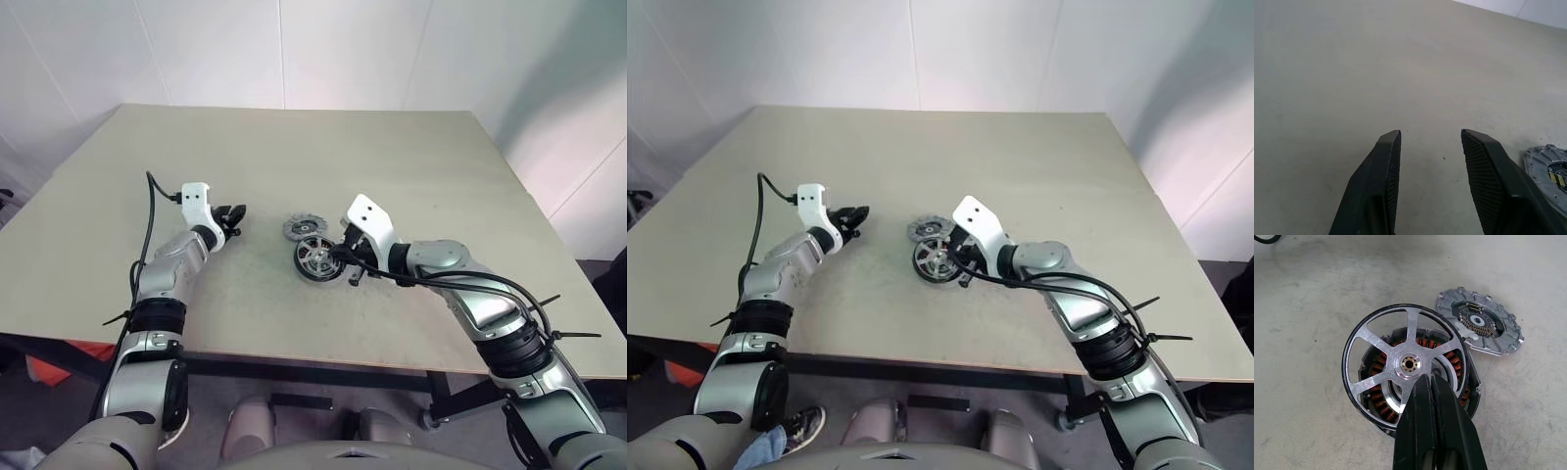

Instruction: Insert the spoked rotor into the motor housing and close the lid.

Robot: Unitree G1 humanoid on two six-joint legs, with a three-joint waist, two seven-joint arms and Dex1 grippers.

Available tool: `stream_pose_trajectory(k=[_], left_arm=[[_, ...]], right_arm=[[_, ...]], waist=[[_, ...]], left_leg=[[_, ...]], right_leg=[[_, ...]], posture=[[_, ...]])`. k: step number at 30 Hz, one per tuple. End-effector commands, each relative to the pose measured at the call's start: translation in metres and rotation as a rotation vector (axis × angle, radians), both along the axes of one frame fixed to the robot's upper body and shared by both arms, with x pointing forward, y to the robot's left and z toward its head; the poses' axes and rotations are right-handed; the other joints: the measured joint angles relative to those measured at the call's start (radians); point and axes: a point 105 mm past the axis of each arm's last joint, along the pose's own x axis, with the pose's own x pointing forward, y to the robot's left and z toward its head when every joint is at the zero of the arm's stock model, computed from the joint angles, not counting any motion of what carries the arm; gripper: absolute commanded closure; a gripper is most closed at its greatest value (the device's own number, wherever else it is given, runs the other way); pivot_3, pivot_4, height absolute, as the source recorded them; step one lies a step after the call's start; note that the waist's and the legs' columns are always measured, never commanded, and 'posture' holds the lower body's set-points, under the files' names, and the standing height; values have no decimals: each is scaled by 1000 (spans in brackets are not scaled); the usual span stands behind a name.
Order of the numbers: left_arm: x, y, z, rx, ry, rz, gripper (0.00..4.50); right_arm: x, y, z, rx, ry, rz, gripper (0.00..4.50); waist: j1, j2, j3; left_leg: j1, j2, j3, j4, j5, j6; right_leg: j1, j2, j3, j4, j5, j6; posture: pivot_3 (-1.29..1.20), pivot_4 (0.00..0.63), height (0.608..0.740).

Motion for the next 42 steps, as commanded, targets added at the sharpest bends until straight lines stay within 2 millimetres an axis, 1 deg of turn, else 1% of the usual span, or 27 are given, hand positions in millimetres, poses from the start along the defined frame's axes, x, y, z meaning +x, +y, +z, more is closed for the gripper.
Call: stream_pose_trajectory(k=[1, 5, 7, 10, 11, 12, 14, 25, 36, 40, 42], left_arm=[[5, -1, 20, 14, -70, -7, 2449], [6, -3, 20, 12, -68, -12, 2449], [6, -5, 20, 13, -68, -15, 2449], [7, -5, 20, 13, -69, -15, 2449], [7, -4, 21, 13, -69, -14, 2406], [6, -4, 20, 14, -69, -13, 2406], [6, -2, 20, 15, -67, -9, 2406], [2, 3, 19, 20, -67, 3, 2406], [2, 3, 19, 29, -68, 0, 2406], [3, 3, 20, 33, -69, -2, 2406], [3, 2, 20, 33, -69, -4, 2406]], right_arm=[[2, 1, 21, 30, -71, 21, 4500], [0, 10, 35, 80, -77, 48, 4500], [-2, 13, 36, 90, -75, 65, 4500], [-2, 18, 32, 96, -60, 79, 4500], [-2, 19, 31, 95, -54, 80, 4121], [-3, 20, 29, 91, -47, 82, 3918], [-3, 21, 25, 86, -38, 80, 3321], [3, 17, 7, 70, 17, 50, 3321], [3, 17, 0, 75, 37, 44, 3321], [3, 17, 1, 80, 34, 39, 4135], [3, 16, 4, 83, 23, 41, 4142]], waist=[[0, 0, 0], [0, 0, 0], [0, 0, 0], [0, 0, 0], [0, 0, 0], [0, 0, 0], [0, 0, 0], [-1, 0, 0], [-1, 0, 0], [-1, 0, 0], [-1, 0, 0]], left_leg=[[0, 0, 0, 0, 0, 0], [0, 0, 0, 0, 0, 0], [0, 0, 0, 0, 0, 0], [0, 0, 0, 0, 0, 0], [0, 0, 0, 0, 0, 0], [0, 0, 0, 0, 0, 0], [0, 0, 0, 0, 0, 0], [0, 0, 0, 0, 0, 0], [0, 0, 0, 0, 0, 0], [0, 0, 0, 0, 0, 0], [0, 0, 0, 0, 0, 0]], right_leg=[[0, 0, 0, 0, 0, 0], [0, 0, 0, 0, -2, 4], [0, 0, 0, 0, -2, 3], [0, 0, 0, 0, 0, 1], [0, 0, 0, 0, 0, 0], [0, 0, 0, 0, 0, 0], [0, 0, 0, 0, 0, 0], [0, 0, 0, 0, 0, 0], [0, 0, 0, 0, 0, 0], [0, 0, 0, 0, 0, 0], [0, 0, 0, 0, 0, 0]], posture=[[0, 0, 740], [0, 0, 740], [0, 0, 740], [0, 0, 740], [0, 0, 740], [0, 0, 740], [0, 0, 740], [0, 0, 740], [0, 0, 740], [0, 0, 740], [0, 0, 740]])
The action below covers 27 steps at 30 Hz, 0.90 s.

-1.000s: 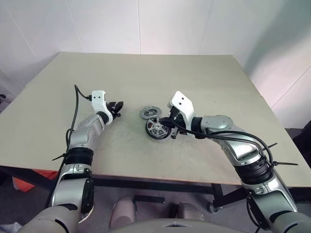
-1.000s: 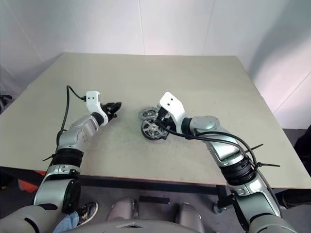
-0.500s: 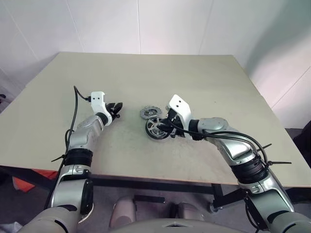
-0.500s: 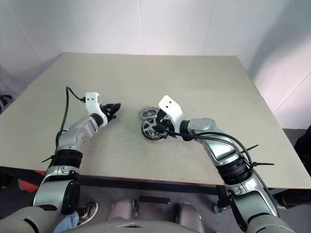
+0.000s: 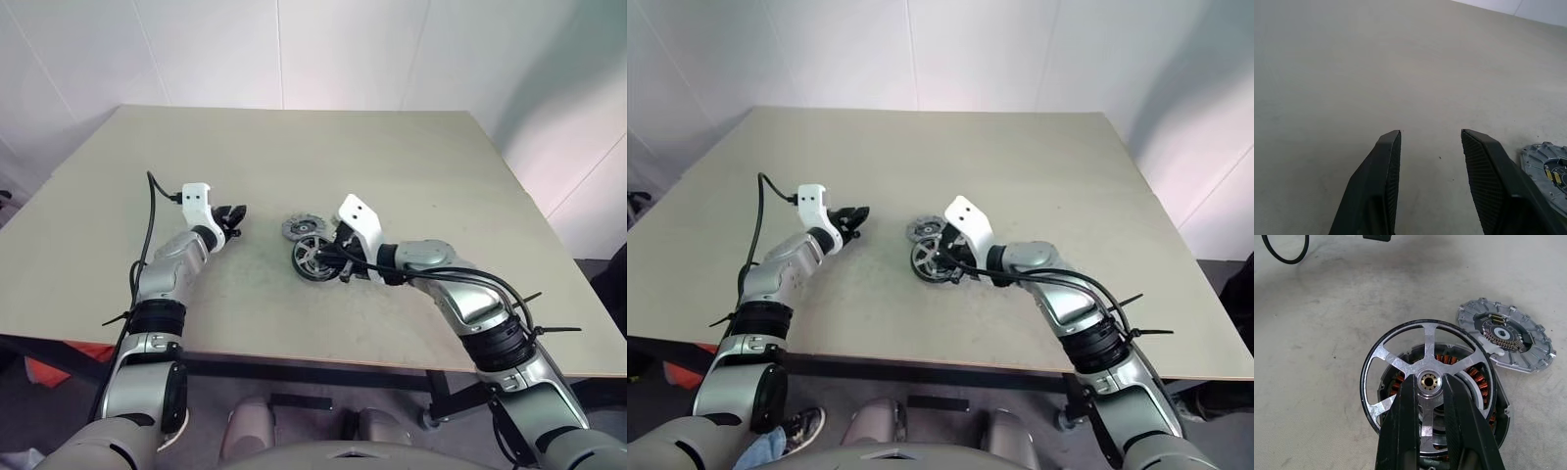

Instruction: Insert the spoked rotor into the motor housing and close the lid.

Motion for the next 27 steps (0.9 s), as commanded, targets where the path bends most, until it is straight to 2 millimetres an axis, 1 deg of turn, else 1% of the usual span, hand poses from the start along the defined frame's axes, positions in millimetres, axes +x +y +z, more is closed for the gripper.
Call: stream_pose_trajectory(k=[1, 3, 7, 9, 12, 16, 20, 27], left_arm=[[5, 2, 19, 22, -64, -1, 2406], [5, 1, 19, 22, -64, -3, 2406], [5, -1, 18, 22, -64, -7, 2406], [5, -1, 18, 22, -63, -9, 2406], [4, -2, 18, 24, -63, -12, 2406], [4, -2, 17, 24, -62, -12, 2406], [4, -3, 17, 25, -62, -15, 2406], [2, 0, 16, 28, -61, -9, 2406]], right_arm=[[2, -1, 10, 17, -38, -1, 4142], [3, -2, 15, 16, -56, -2, 4142], [2, 1, 31, 31, -103, 16, 4142], [1, 1, 33, 30, -107, 19, 4142], [2, -2, 29, 3, -113, 13, 4142], [1, -3, 30, 1, -113, 16, 4142], [5, -11, 17, -52, -104, -7, 4142], [3, -11, 13, -52, -92, -2, 4142]], waist=[[0, 0, 0], [0, 0, 0], [0, 0, 0], [0, 0, 0], [0, 0, 0], [0, 0, 0], [0, 0, 0], [0, 0, 0]], left_leg=[[0, 0, 0, 0, 0, 0], [0, 0, 0, 0, 0, 0], [0, 0, 0, 0, 0, 0], [0, 0, 0, 0, 0, 0], [0, 0, 0, 0, 0, 0], [0, 0, 0, 0, 0, 0], [0, 0, 0, 0, 0, 0], [0, 0, 0, 0, 0, 0]], right_leg=[[0, 0, 0, 0, 0, 0], [0, 0, 0, 0, 0, 0], [0, 0, 0, 0, 0, 0], [0, 0, 0, 0, 0, 0], [0, 0, 0, 0, 0, 0], [0, 0, 0, 0, 0, 0], [0, 0, 0, 0, 0, 0], [0, 0, 0, 0, 0, 0]], posture=[[0, 0, 740], [0, 0, 740], [0, 0, 740], [0, 0, 740], [0, 0, 740], [0, 0, 740], [0, 0, 740], [0, 0, 740]])
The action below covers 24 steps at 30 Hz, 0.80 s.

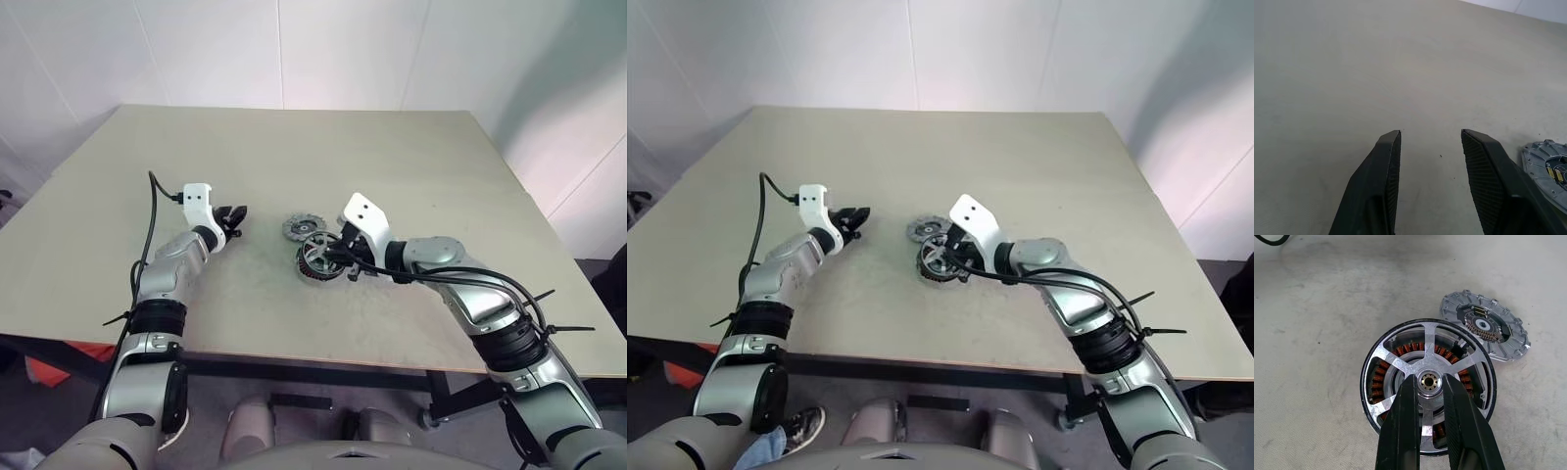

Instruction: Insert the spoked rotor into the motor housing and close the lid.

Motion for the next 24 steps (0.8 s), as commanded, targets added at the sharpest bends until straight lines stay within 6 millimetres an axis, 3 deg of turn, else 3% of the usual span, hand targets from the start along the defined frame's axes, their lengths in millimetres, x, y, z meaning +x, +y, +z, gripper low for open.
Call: stream_pose_trajectory(k=[1, 5, 12, 20, 23, 24], left_arm=[[3, 1, 17, 16, -64, -5, 2406], [3, 1, 17, 16, -64, -4, 2406], [1, -1, 16, 15, -63, -10, 2406], [2, -2, 15, 15, -59, -13, 2406], [2, -3, 15, 14, -60, -12, 2406], [2, -3, 15, 14, -61, -11, 2406]], right_arm=[[2, 1, 9, 11, -43, 13, 4142], [0, 2, 9, 17, -41, 24, 4142], [5, 3, 24, 33, -94, 8, 1675], [10, 4, 46, 105, -129, -11, 1675], [16, 4, 41, 109, -118, -38, 1675], [17, 4, 37, 106, -106, -45, 1862]], waist=[[0, 0, 0], [0, 0, 0], [0, 0, 0], [0, 0, 0], [0, 0, 0], [-1, 0, 0]], left_leg=[[0, 0, 0, 0, 0, 0], [0, 0, 0, 0, 0, 0], [0, 0, 0, 0, 0, 0], [0, 0, 0, 0, 0, 0], [0, 0, 0, 0, 0, 0], [0, 0, 0, 0, 0, 0]], right_leg=[[0, 0, 0, 0, 0, 0], [0, 0, 0, 0, 0, 0], [0, 0, 0, 0, 0, 0], [0, 0, 0, 0, 0, 0], [0, 0, 0, 0, 0, 0], [0, 0, 0, 0, 0, 0]], posture=[[0, 0, 740], [0, 0, 740], [0, 0, 740], [0, 0, 740], [0, 0, 740], [0, 0, 740]])
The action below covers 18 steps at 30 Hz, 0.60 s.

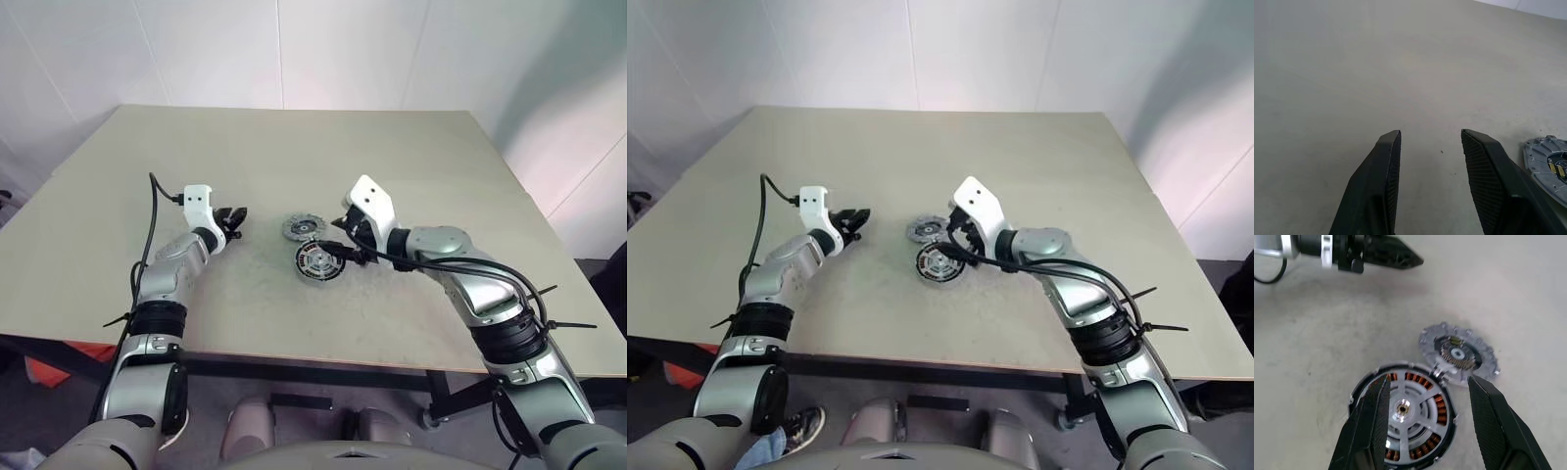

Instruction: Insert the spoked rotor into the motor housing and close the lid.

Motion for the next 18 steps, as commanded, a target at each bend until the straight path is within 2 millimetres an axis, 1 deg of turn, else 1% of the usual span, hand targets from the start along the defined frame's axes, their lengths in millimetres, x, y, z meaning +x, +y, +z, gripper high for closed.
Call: stream_pose_trajectory(k=[1, 2, 4, 6, 8, 10, 12, 13, 15, 17, 18], left_arm=[[3, -2, 18, 10, -66, -10, 2406], [3, -2, 18, 11, -66, -9, 2406], [3, 0, 17, 14, -65, -4, 2406], [2, 2, 17, 16, -64, 1, 2406], [2, 3, 17, 17, -64, 3, 2406], [2, 3, 17, 20, -64, 3, 2406], [1, 3, 18, 22, -65, 3, 2406], [1, 3, 18, 23, -65, 3, 2406], [2, 3, 18, 25, -66, 3, 2406], [2, 3, 18, 23, -67, 3, 2406], [3, 2, 18, 18, -67, 4, 2406]], right_arm=[[4, 3, 3, 23, -10, -9, 2077], [2, 5, -2, 28, 13, -3, 2248], [-3, 8, -18, 18, 64, 6, 2248], [-7, 8, -41, 1, 131, -3, 2248], [-9, 7, -58, -9, 184, -19, 2248], [-6, 4, -69, -25, 204, -53, 2248], [-3, 3, -67, -25, 192, -61, 2248], [-2, 3, -63, -20, 180, -57, 2248], [-2, 2, -54, -12, 153, -43, 2248], [-2, 2, -39, 2, 112, -17, 2248], [-1, 3, -27, 20, 75, 3, 2248]], waist=[[0, 0, 0], [0, 0, 0], [0, 0, 0], [0, 0, 0], [0, 0, 0], [-2, -1, -1], [-3, -1, -1], [-3, -1, -1], [-2, -1, -1], [0, -1, -1], [1, -1, -1]], left_leg=[[0, 0, 0, 0, 0, 0], [0, 0, 0, 0, 0, 0], [0, 0, 0, 0, 0, 0], [0, 0, 0, 0, 0, 0], [0, 0, 0, 0, 0, 0], [0, 0, 0, 0, 0, 0], [3, 0, 0, 0, 0, 0], [4, 0, 0, 0, 0, 0], [8, 0, 0, 0, 0, 0], [9, 0, 0, 0, 0, 0], [9, 0, 0, 0, 0, 0]], right_leg=[[0, 0, 0, 0, 0, 0], [0, 0, 0, 0, 0, 0], [0, 0, 0, 0, 0, 0], [0, 0, 0, 0, 0, 0], [0, 0, 0, 0, 0, 0], [0, 0, 0, 0, 0, 0], [2, 0, 0, 0, -1, 2], [3, 0, 0, 0, -3, 6], [7, 0, 0, 0, -4, 6], [9, 0, 0, -1, -4, 6], [9, 0, 0, -2, -4, 6]], posture=[[0, 0, 740], [0, 0, 740], [0, 0, 740], [0, 0, 740], [0, 0, 740], [0, 0, 740], [0, 0, 740], [0, 0, 740], [0, 0, 740], [0, 0, 740], [0, 0, 740]])
